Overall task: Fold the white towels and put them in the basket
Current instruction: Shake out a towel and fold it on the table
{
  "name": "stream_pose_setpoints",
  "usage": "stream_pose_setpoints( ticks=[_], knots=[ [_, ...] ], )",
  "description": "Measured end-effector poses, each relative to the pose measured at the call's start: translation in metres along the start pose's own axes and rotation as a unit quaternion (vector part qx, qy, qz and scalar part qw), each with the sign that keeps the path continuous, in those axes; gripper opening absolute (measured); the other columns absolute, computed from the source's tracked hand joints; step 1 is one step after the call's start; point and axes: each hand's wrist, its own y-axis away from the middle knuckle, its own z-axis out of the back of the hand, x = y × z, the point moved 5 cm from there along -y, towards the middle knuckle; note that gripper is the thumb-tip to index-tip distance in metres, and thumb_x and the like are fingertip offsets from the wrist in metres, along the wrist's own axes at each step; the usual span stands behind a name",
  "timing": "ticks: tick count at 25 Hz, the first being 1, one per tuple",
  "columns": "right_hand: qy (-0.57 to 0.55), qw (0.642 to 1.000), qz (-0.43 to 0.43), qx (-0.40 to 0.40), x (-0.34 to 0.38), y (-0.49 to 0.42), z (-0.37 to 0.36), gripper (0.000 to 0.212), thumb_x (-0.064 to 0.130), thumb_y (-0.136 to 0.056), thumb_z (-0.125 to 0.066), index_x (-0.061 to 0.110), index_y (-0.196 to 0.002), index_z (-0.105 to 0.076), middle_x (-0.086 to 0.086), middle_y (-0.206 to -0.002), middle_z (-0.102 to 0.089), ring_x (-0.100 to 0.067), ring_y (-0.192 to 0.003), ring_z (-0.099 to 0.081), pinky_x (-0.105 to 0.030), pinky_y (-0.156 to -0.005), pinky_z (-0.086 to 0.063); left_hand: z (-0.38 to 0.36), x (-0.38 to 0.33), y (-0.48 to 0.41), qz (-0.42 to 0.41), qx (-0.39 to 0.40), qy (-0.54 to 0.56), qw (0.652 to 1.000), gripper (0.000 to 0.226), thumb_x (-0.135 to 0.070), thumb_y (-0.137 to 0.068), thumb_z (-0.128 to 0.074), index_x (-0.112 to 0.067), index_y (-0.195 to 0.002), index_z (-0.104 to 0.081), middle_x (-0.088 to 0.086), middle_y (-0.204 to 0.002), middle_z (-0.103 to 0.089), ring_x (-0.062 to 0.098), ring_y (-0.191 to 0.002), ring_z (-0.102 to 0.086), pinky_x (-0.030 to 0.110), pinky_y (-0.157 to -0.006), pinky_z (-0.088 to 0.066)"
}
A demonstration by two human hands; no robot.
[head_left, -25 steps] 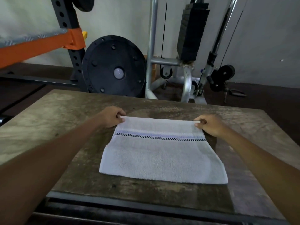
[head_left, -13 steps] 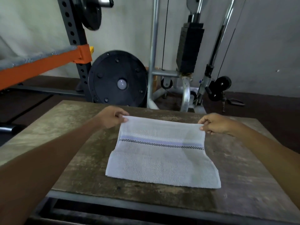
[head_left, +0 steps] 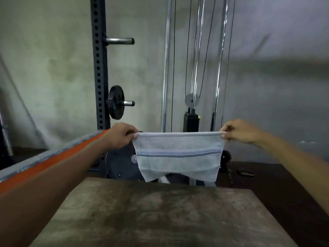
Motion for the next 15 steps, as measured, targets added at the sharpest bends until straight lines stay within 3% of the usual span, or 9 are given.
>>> stream_pose_setpoints(
  ticks=[4, 7, 9, 10, 12, 14, 15],
  knots=[
    [-0.051, 0.996, 0.017, -0.069, 0.024, 0.027, 0.041, 0.009, -0.002, -0.086, -0.063, 0.006, -0.083, -0.062, -0.004, -0.068, -0.064, -0.01, -0.06, -0.06, -0.011, -0.049, -0.045, 0.04, -0.02, 0.009, 0.0, 0.039, 0.075, 0.996, 0.012, -0.019, -0.093, -0.058, -0.013, -0.093, -0.069, -0.002, -0.087, -0.07, 0.0, -0.072, -0.062, 0.017, -0.068, -0.047],
    [-0.047, 0.994, 0.024, -0.096, 0.03, 0.037, 0.051, 0.007, -0.001, -0.085, -0.064, 0.006, -0.087, -0.064, -0.004, -0.07, -0.067, 0.001, -0.052, -0.062, -0.007, -0.048, -0.041, 0.057, -0.035, 0.011, -0.005, -0.018, 0.086, 0.996, 0.014, -0.02, -0.092, -0.058, -0.012, -0.098, -0.069, 0.0, -0.091, -0.07, 0.013, -0.084, -0.065, 0.02, -0.072, -0.048],
    [-0.057, 0.989, 0.029, -0.13, 0.03, 0.042, 0.056, 0.008, 0.0, -0.085, -0.063, 0.007, -0.085, -0.063, -0.003, -0.069, -0.067, 0.005, -0.048, -0.06, -0.01, -0.051, -0.042, 0.06, -0.04, 0.014, 0.008, -0.005, 0.153, 0.988, 0.014, -0.018, -0.093, -0.058, -0.01, -0.098, -0.068, 0.003, -0.092, -0.07, 0.013, -0.083, -0.065, 0.015, -0.071, -0.049],
    [-0.062, 0.991, 0.022, -0.115, 0.027, 0.044, 0.056, 0.008, 0.001, -0.086, -0.063, 0.009, -0.085, -0.062, -0.003, -0.069, -0.067, 0.003, -0.049, -0.06, -0.014, -0.053, -0.043, 0.059, -0.039, 0.016, 0.028, 0.022, 0.195, 0.98, 0.015, -0.018, -0.093, -0.058, -0.008, -0.099, -0.067, 0.004, -0.092, -0.07, 0.013, -0.081, -0.065, 0.015, -0.071, -0.05],
    [-0.073, 0.997, -0.031, 0.016, 0.015, 0.048, 0.043, 0.005, 0.002, -0.087, -0.062, 0.007, -0.09, -0.062, -0.006, -0.068, -0.067, -0.007, -0.055, -0.061, -0.021, -0.055, -0.04, 0.051, -0.03, 0.022, 0.082, 0.124, 0.253, 0.956, 0.016, -0.02, -0.092, -0.059, -0.008, -0.098, -0.068, 0.004, -0.084, -0.067, 0.011, -0.069, -0.059, 0.021, -0.064, -0.047],
    [-0.103, 0.981, -0.091, 0.139, -0.001, 0.052, 0.019, 0.008, -0.001, -0.087, -0.061, 0.001, -0.094, -0.06, -0.011, -0.067, -0.065, -0.011, -0.054, -0.059, -0.02, -0.051, -0.043, 0.033, -0.022, 0.033, 0.123, 0.243, 0.259, 0.927, 0.014, -0.018, -0.091, -0.059, -0.01, -0.091, -0.071, 0.004, -0.071, -0.059, 0.01, -0.058, -0.048, 0.02, -0.056, -0.038],
    [-0.124, 0.974, -0.11, 0.154, -0.008, 0.052, 0.007, 0.008, -0.002, -0.087, -0.06, 0.0, -0.095, -0.059, -0.013, -0.069, -0.066, -0.011, -0.055, -0.062, -0.019, -0.05, -0.047, 0.024, -0.019, 0.036, 0.133, 0.263, 0.242, 0.924, 0.014, -0.017, -0.092, -0.059, -0.011, -0.089, -0.071, 0.004, -0.066, -0.059, 0.009, -0.055, -0.048, 0.02, -0.054, -0.037]
  ],
)
